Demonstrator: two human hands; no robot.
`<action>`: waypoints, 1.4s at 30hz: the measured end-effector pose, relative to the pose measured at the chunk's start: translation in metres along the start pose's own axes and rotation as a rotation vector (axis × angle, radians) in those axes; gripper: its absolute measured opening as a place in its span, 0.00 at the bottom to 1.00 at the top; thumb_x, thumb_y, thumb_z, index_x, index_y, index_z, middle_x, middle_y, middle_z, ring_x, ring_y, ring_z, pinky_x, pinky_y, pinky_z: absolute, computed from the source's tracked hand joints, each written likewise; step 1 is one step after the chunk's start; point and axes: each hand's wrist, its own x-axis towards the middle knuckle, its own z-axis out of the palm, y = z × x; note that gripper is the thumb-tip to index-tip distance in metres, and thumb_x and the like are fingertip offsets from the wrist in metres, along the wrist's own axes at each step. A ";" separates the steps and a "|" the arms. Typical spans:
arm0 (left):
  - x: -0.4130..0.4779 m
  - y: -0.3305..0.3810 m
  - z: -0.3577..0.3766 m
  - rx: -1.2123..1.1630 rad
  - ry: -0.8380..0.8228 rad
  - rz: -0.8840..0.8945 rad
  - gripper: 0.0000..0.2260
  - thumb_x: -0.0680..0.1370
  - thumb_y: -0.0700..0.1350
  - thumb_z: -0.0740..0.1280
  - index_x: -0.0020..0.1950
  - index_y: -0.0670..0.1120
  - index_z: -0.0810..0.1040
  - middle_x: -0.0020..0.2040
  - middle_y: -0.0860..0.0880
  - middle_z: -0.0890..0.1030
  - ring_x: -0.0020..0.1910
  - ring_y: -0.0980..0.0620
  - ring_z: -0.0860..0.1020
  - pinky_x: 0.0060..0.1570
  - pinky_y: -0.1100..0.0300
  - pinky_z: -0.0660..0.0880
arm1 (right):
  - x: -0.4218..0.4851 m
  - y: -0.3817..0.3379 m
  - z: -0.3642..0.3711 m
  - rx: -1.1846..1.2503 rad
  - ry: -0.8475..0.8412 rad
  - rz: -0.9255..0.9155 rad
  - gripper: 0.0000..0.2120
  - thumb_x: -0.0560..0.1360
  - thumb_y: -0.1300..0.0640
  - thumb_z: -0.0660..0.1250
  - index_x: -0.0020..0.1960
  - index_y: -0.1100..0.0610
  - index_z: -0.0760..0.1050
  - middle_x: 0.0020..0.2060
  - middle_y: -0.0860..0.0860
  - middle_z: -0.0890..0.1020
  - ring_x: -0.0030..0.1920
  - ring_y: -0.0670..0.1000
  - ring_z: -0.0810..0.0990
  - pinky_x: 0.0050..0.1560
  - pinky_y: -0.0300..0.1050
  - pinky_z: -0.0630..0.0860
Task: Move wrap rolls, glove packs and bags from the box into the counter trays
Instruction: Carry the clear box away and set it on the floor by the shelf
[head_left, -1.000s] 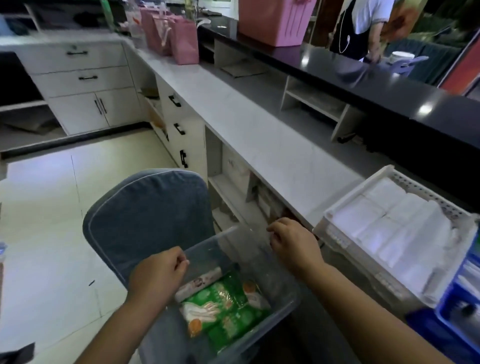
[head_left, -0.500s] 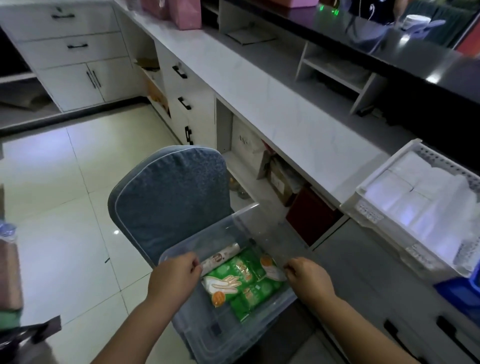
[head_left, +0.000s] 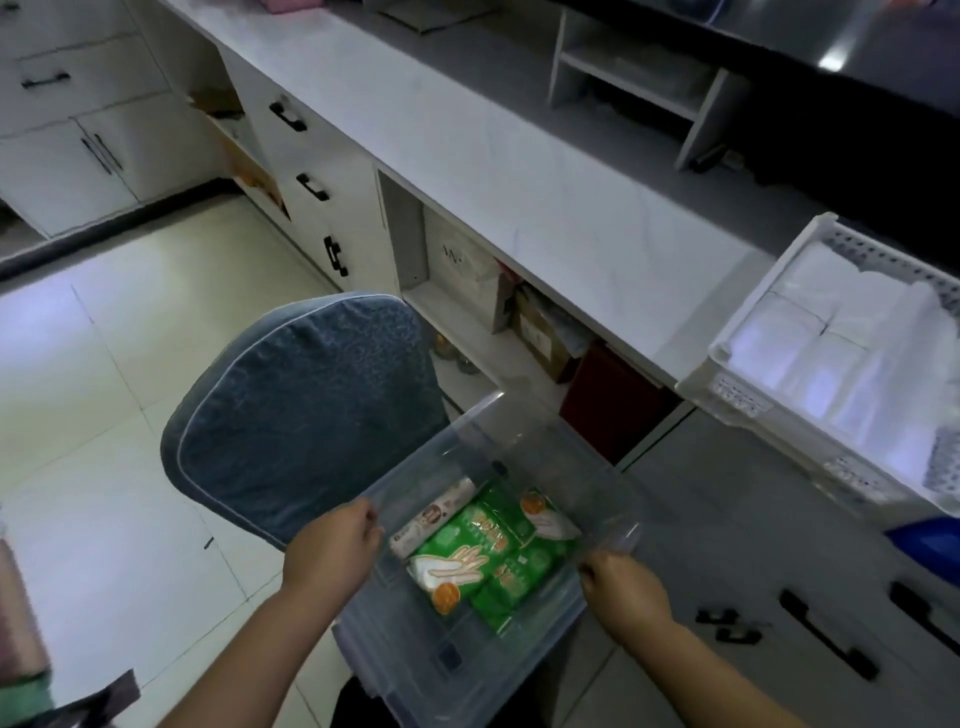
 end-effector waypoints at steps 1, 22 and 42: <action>0.011 -0.001 0.002 0.006 -0.021 0.027 0.08 0.77 0.48 0.61 0.53 0.49 0.75 0.50 0.49 0.82 0.46 0.49 0.79 0.37 0.59 0.72 | -0.001 0.000 0.003 -0.004 -0.012 0.032 0.10 0.77 0.55 0.56 0.37 0.52 0.69 0.48 0.56 0.82 0.47 0.55 0.80 0.36 0.43 0.65; 0.184 0.000 0.068 0.122 -0.497 0.351 0.11 0.76 0.48 0.65 0.54 0.42 0.75 0.48 0.44 0.79 0.43 0.47 0.78 0.38 0.56 0.74 | 0.014 -0.076 0.106 0.849 0.162 1.047 0.15 0.75 0.60 0.61 0.61 0.61 0.68 0.51 0.60 0.80 0.41 0.57 0.76 0.38 0.42 0.68; 0.005 0.120 0.130 0.372 -0.625 0.740 0.10 0.73 0.51 0.68 0.44 0.46 0.74 0.43 0.46 0.79 0.41 0.47 0.76 0.37 0.59 0.68 | -0.217 0.014 0.171 0.901 0.341 1.352 0.05 0.74 0.57 0.63 0.46 0.59 0.70 0.42 0.57 0.78 0.37 0.55 0.73 0.37 0.42 0.66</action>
